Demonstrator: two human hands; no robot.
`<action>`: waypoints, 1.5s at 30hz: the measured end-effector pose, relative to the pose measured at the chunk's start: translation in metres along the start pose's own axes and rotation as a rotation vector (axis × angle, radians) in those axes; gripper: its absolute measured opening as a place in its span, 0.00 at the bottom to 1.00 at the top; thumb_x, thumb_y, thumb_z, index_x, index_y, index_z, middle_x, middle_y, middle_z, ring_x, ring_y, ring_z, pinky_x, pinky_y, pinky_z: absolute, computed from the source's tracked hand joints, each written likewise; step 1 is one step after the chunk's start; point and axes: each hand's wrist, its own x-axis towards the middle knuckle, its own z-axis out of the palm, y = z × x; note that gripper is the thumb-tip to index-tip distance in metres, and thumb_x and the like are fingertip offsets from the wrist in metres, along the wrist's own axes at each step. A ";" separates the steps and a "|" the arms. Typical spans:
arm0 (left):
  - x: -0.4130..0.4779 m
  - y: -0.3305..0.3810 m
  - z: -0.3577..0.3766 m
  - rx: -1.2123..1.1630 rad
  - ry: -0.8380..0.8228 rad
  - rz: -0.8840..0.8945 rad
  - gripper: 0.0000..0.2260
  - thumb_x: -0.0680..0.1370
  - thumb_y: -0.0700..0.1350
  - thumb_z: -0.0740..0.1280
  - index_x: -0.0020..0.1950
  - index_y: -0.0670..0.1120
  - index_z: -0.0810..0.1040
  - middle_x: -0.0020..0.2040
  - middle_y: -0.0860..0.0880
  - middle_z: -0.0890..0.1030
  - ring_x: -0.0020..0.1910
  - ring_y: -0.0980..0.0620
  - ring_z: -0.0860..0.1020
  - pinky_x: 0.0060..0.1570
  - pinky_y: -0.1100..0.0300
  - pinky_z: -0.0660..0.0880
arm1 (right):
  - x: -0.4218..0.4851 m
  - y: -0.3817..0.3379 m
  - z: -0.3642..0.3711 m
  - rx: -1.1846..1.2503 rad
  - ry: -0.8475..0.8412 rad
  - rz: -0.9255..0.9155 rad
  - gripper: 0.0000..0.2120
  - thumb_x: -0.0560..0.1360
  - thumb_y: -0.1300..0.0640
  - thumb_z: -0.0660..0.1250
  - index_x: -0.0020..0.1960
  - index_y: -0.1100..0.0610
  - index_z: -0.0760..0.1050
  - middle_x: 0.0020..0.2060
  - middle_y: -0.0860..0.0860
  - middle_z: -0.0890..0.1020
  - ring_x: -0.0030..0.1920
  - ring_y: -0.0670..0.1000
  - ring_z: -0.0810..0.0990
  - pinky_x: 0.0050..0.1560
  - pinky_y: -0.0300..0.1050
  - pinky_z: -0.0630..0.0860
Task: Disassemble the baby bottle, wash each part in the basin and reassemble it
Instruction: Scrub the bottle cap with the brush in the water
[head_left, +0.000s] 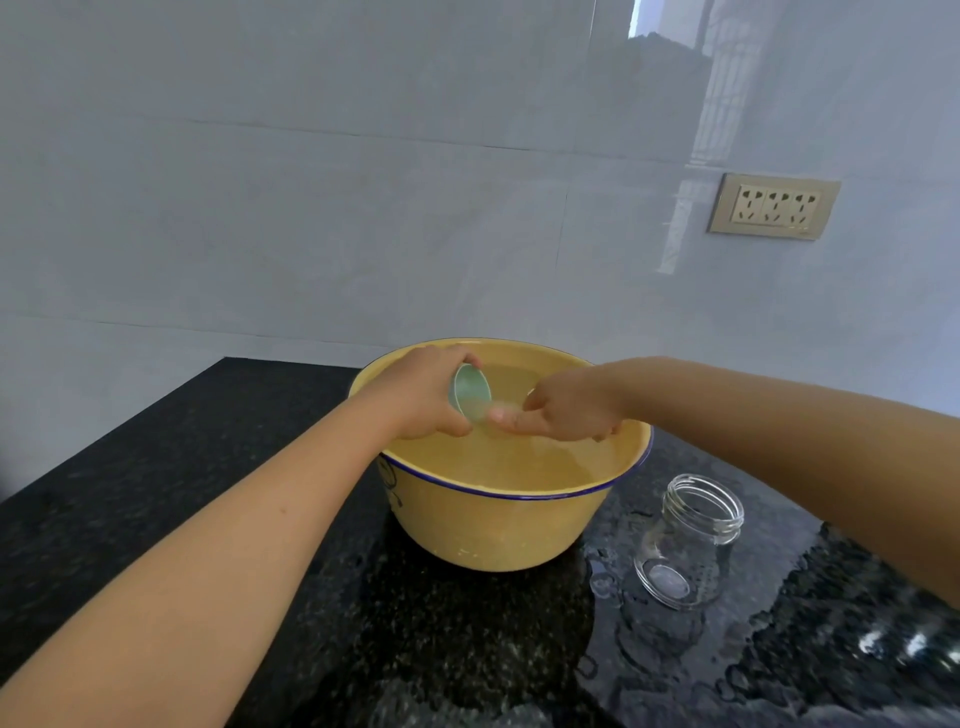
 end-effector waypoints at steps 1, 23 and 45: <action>0.000 0.000 0.000 0.021 -0.002 0.005 0.31 0.66 0.46 0.74 0.68 0.52 0.68 0.63 0.50 0.74 0.58 0.50 0.73 0.54 0.54 0.74 | -0.004 -0.004 -0.002 -0.002 -0.024 -0.008 0.41 0.72 0.28 0.44 0.56 0.61 0.75 0.39 0.59 0.79 0.33 0.55 0.76 0.33 0.42 0.71; -0.001 -0.001 -0.001 -0.077 -0.006 0.035 0.33 0.67 0.46 0.75 0.70 0.49 0.66 0.65 0.51 0.73 0.60 0.51 0.73 0.54 0.60 0.71 | -0.005 0.013 -0.028 0.180 0.406 -0.091 0.11 0.77 0.53 0.64 0.58 0.48 0.78 0.41 0.51 0.84 0.30 0.50 0.83 0.27 0.31 0.75; 0.000 0.002 0.002 -0.029 -0.202 -0.018 0.26 0.71 0.49 0.73 0.65 0.52 0.66 0.57 0.51 0.72 0.53 0.51 0.72 0.49 0.59 0.69 | -0.011 0.008 0.021 -0.058 0.347 -0.148 0.13 0.80 0.54 0.55 0.56 0.53 0.77 0.45 0.49 0.80 0.52 0.55 0.77 0.51 0.48 0.73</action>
